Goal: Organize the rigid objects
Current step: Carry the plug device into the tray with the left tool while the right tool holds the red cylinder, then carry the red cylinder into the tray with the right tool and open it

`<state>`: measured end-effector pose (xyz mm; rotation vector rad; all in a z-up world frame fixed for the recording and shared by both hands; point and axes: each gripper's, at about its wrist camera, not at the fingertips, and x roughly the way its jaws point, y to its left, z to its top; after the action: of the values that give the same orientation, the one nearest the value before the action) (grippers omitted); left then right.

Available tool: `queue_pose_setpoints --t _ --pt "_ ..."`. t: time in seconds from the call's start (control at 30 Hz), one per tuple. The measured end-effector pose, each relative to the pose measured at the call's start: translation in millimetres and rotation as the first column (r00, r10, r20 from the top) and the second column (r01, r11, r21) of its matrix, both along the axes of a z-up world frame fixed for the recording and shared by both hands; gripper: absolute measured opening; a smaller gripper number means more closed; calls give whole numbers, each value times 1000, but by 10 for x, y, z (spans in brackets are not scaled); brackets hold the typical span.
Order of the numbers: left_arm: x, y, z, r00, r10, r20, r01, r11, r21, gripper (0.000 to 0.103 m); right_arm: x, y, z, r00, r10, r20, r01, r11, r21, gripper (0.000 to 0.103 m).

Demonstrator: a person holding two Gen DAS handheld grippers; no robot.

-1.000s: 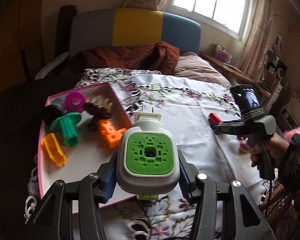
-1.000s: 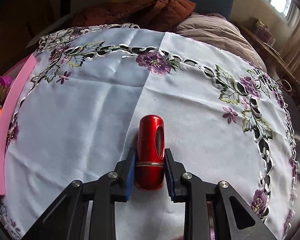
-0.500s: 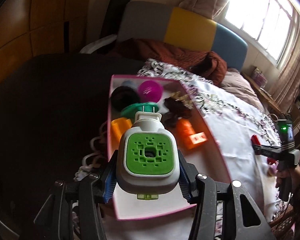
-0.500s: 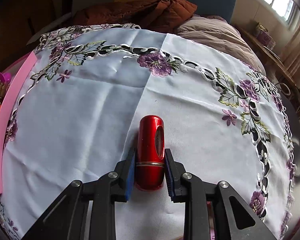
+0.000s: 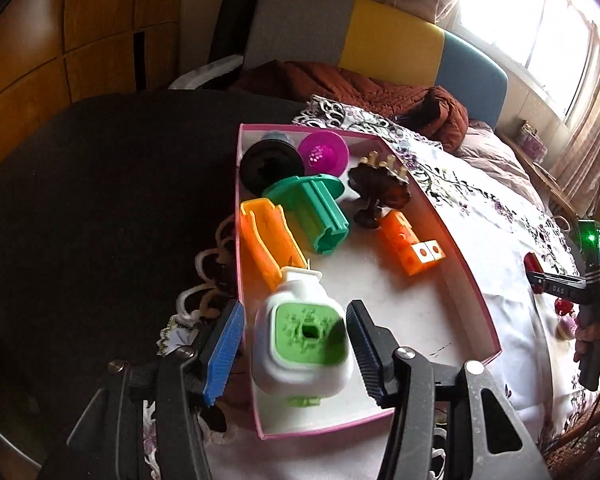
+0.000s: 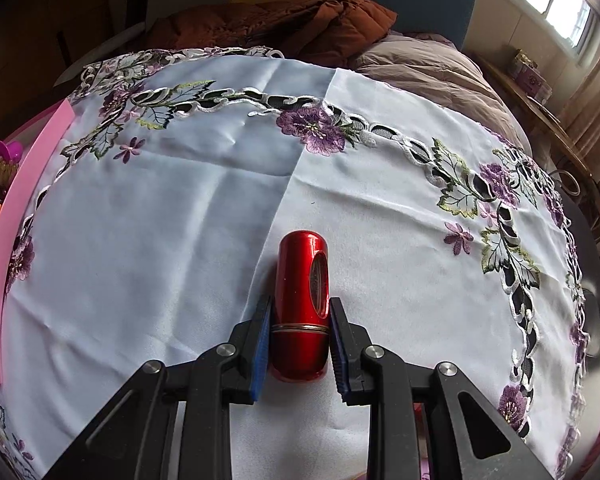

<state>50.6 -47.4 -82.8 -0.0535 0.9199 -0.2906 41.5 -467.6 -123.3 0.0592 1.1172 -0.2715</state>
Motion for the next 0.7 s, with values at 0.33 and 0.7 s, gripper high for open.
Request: queue_pose_setpoints --t 0.33,0.7 --pt "-115 11 153 998 0 56 0 1000 3 54 5 12 5 1000 6 -3 -6 1000 -16 27" --pt "-153 -15 323 995 30 100 -38 996 78 54 -1 23 12 1000 13 -3 -13 999 -34 27"
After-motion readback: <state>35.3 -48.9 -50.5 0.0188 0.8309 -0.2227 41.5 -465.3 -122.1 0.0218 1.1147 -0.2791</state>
